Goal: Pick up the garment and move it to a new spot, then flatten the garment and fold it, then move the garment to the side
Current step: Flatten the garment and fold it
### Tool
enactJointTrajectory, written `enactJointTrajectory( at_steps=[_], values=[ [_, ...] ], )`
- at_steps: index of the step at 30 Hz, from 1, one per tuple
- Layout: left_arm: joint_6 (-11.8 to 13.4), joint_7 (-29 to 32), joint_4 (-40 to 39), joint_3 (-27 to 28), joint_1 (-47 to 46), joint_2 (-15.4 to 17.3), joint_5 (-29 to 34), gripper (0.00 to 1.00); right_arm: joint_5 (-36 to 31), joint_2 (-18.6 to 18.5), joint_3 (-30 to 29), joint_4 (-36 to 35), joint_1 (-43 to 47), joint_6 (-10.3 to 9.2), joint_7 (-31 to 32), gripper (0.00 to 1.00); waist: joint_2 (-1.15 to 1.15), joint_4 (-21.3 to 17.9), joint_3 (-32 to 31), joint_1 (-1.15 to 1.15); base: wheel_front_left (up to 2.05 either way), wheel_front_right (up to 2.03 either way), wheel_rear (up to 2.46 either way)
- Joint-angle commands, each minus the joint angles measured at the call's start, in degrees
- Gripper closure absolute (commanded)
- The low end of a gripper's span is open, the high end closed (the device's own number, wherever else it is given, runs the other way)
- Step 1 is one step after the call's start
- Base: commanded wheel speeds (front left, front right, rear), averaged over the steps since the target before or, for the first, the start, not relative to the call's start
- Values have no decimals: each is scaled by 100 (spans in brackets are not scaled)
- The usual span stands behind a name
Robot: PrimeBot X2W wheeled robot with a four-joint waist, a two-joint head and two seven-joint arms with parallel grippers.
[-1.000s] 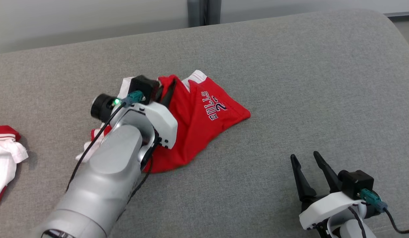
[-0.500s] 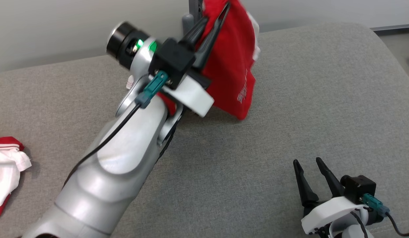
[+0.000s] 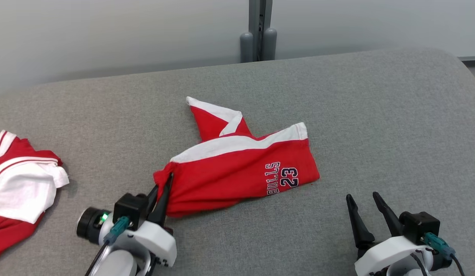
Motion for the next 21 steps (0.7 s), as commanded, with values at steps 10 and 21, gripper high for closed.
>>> enactJointTrajectory(
  at_steps=[10, 21],
  values=[
    [7, 0, 231, 960, 899, -177, 264, 0, -74, -34, -2, 4, 180, 1, 0, 0, 0, 73, -365, 0, 0, 0, 0],
    [300, -1, -251, 1999, 1549, -405, 357, 0, -184, -30, -165, -332, 338, 1, 0, 0, 0, -75, -608, 0, 0, 0, 0]
  ],
)
